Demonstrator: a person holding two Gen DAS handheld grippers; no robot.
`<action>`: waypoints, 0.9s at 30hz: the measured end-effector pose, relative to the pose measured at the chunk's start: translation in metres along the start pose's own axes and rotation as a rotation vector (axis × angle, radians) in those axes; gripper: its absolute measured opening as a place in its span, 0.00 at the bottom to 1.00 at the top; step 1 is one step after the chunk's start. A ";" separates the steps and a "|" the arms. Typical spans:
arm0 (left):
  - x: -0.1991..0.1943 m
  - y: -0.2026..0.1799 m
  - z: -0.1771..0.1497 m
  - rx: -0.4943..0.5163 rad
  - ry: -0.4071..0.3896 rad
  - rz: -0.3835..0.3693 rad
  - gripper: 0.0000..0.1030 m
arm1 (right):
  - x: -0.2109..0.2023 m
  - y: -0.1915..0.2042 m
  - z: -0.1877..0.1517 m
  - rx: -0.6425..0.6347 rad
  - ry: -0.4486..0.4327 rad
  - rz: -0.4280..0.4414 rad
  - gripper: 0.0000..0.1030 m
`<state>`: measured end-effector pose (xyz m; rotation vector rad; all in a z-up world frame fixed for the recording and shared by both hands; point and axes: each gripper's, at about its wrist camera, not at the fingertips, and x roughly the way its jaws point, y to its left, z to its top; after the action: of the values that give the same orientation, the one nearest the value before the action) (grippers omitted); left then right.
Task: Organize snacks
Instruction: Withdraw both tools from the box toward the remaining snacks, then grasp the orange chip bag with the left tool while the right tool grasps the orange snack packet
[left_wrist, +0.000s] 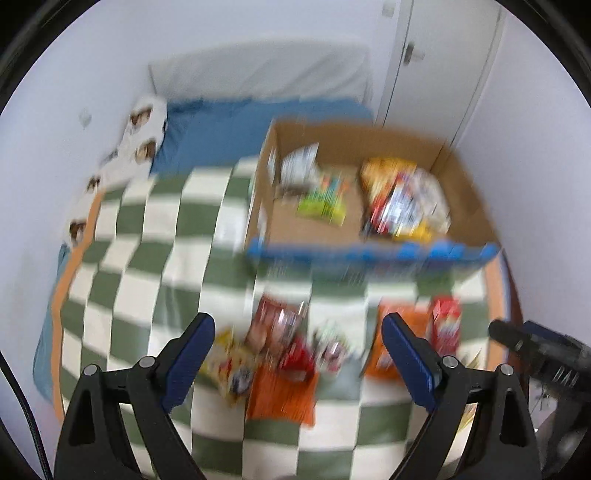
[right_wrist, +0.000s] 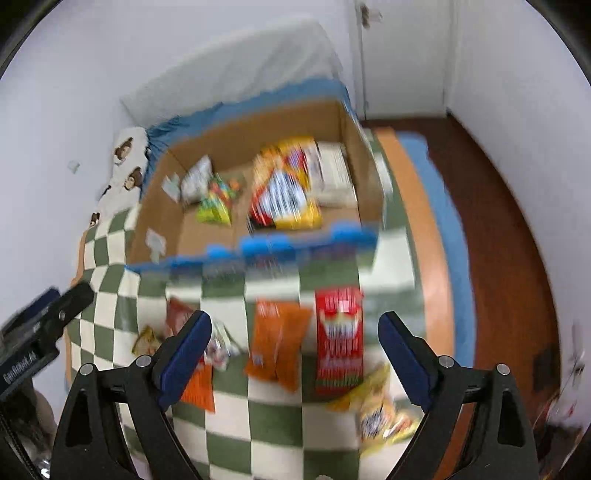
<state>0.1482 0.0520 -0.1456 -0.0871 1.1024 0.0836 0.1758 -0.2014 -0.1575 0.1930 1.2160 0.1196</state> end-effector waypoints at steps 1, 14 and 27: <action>0.009 0.003 -0.009 -0.005 0.032 0.001 0.90 | 0.011 -0.003 -0.006 0.013 0.031 0.010 0.91; 0.134 0.070 -0.084 -0.557 0.475 -0.239 0.90 | 0.143 0.025 -0.023 0.026 0.243 -0.025 0.85; 0.150 0.049 -0.094 -0.249 0.410 -0.107 0.56 | 0.168 0.032 -0.067 -0.054 0.371 -0.050 0.44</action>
<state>0.1265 0.0941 -0.3232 -0.4004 1.4907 0.1098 0.1711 -0.1318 -0.3273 0.0949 1.5844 0.1491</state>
